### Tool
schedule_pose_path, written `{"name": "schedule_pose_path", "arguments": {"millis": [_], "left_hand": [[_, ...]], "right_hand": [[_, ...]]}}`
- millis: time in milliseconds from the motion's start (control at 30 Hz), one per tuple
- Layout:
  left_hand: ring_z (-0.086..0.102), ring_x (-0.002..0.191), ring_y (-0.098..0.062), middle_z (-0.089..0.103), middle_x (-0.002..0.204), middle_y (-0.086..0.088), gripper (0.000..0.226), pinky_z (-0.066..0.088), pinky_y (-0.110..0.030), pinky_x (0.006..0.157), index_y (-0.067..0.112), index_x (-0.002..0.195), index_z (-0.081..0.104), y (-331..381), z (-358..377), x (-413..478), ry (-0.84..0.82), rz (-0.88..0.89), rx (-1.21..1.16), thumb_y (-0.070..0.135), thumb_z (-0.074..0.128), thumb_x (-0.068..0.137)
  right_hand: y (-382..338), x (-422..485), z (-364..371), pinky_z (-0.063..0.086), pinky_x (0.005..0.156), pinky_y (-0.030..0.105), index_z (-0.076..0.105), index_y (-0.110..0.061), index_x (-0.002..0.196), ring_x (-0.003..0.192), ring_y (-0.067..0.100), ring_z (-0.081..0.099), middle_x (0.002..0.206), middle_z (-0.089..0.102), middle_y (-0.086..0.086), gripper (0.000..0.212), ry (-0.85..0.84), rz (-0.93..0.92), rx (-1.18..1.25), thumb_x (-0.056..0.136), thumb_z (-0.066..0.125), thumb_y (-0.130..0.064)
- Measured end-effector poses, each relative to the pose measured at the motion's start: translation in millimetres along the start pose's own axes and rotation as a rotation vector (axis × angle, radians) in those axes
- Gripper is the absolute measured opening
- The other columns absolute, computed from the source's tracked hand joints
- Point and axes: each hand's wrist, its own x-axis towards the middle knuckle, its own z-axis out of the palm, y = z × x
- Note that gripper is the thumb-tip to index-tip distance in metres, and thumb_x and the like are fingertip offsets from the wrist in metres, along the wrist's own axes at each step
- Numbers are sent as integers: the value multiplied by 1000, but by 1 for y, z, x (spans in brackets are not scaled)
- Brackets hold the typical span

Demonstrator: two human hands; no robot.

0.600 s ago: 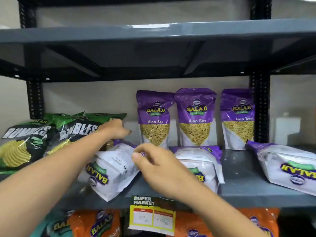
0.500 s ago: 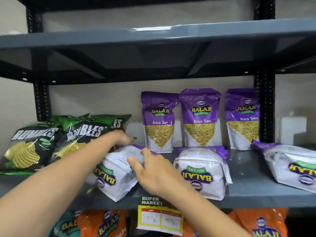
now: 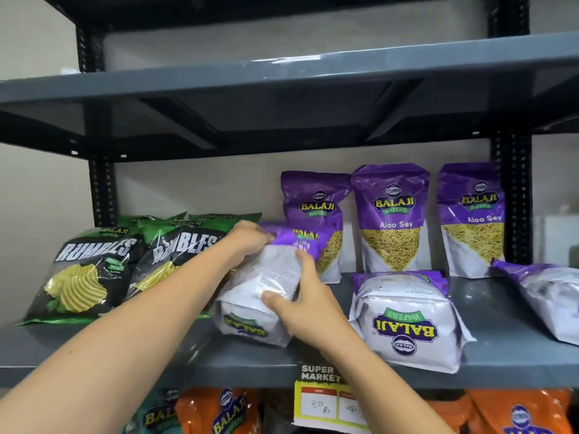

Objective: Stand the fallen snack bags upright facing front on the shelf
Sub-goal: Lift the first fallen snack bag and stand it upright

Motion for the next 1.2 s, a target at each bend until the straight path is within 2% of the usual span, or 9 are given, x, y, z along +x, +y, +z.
{"name": "schedule_pose_path", "arguments": {"millis": [167, 400, 533, 633, 700, 800, 1033, 1100, 1200], "left_hand": [[62, 113, -25, 63, 132, -5, 61, 47, -33, 101, 19, 137, 52, 1, 4, -9, 272, 93, -361, 20, 74, 80], [57, 123, -28, 56, 142, 1, 66, 45, -42, 103, 34, 149, 28, -13, 27, -49, 418, 194, -288, 38, 57, 90], [41, 134, -27, 40, 150, -6, 64, 33, -35, 107, 24, 148, 30, -23, 40, -81, 484, 237, -251, 35, 56, 91], [36, 128, -26, 39, 134, -5, 47, 30, -32, 103, 22, 132, 49, -35, 60, -109, 524, 274, -163, 32, 61, 87], [37, 125, -24, 37, 121, 2, 37, 27, -28, 100, 22, 122, 55, -37, 72, -121, 442, 257, -210, 30, 62, 87], [33, 127, -20, 31, 118, 7, 31, 23, -24, 97, 24, 120, 54, -33, 79, -124, 350, 193, -294, 30, 57, 90], [31, 125, -20, 34, 117, 5, 9, 17, -17, 88, 33, 106, 46, -31, 72, -115, 295, 131, -474, 30, 45, 97], [34, 125, -21, 38, 119, 5, 12, 19, -21, 94, 31, 109, 47, -36, 68, -107, 270, 142, -472, 34, 44, 97], [41, 129, -21, 48, 129, 0, 40, 30, -33, 109, 23, 119, 49, -43, 63, -97, 176, 166, -511, 50, 50, 90]], "right_hand": [[17, 18, -1, 52, 90, 42, -3, -39, 149, 109, 37, 62, 128, 61, 13, 103, 129, 22, -90, 74, 60, -7], [32, 32, 2, 44, 102, 37, -30, -28, 147, 129, 32, 50, 153, 36, 10, 122, 92, 75, -132, 72, 65, -11], [32, 37, -13, 34, 112, 30, -5, -21, 155, 137, 20, 44, 151, 43, -1, 127, 85, 121, 225, 62, 76, -55], [28, 50, -15, 28, 119, 44, 24, -22, 153, 144, 20, 37, 156, 38, -1, 96, 238, 142, 549, 75, 48, -72], [26, 60, -12, 28, 118, 44, 37, -21, 148, 142, 22, 40, 153, 44, 2, 77, 254, 159, 675, 87, 31, -68], [25, 66, -5, 37, 113, 45, 54, -17, 135, 129, 27, 54, 138, 60, 9, 76, 276, 196, 781, 88, 25, -70], [25, 62, -2, 45, 100, 53, 66, -3, 112, 108, 37, 62, 109, 70, 21, 50, 516, 179, 581, 98, 33, -39], [24, 63, -5, 47, 95, 50, 70, 2, 96, 102, 35, 63, 99, 70, 18, 41, 540, 159, 492, 94, 40, -26], [18, 58, -7, 41, 103, 44, 76, -9, 93, 111, 27, 57, 111, 64, 10, 37, 540, 142, 439, 89, 42, -22]]}}
